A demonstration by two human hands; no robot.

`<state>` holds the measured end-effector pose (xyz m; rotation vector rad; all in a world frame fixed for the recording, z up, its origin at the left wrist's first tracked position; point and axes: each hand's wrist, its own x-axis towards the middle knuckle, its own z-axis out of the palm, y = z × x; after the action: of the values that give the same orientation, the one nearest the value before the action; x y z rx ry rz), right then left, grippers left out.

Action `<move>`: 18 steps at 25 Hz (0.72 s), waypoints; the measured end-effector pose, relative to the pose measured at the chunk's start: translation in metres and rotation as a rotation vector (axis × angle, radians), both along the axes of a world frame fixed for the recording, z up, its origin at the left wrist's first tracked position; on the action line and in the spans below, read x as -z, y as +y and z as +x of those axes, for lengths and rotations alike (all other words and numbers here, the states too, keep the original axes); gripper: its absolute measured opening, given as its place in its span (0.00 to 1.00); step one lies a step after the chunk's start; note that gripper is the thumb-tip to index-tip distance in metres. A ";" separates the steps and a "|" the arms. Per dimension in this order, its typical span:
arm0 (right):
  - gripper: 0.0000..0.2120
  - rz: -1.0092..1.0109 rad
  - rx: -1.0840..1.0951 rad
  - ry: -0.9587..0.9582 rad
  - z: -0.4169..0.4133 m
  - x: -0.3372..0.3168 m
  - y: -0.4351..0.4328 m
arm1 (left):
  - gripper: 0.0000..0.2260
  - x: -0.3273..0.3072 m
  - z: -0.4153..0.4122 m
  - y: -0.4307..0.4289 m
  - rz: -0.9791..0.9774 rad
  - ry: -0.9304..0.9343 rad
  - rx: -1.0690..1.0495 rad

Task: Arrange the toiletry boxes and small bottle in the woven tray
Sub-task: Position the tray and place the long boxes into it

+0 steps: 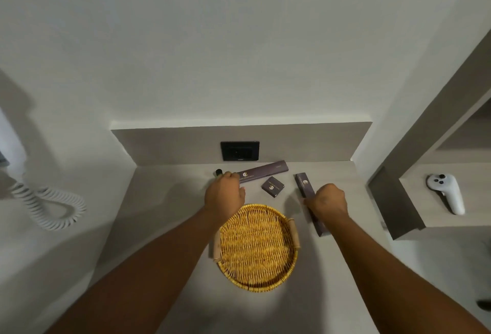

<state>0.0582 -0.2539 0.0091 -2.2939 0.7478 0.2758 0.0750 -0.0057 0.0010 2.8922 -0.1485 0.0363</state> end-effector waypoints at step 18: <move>0.10 -0.221 -0.148 0.096 0.042 0.033 -0.008 | 0.12 0.041 0.106 -0.058 0.380 0.263 0.205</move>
<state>0.0998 -0.2623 -0.0238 -2.5655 0.6861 0.3902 0.1811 -0.0642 -0.0397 3.1988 -0.4444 -0.4535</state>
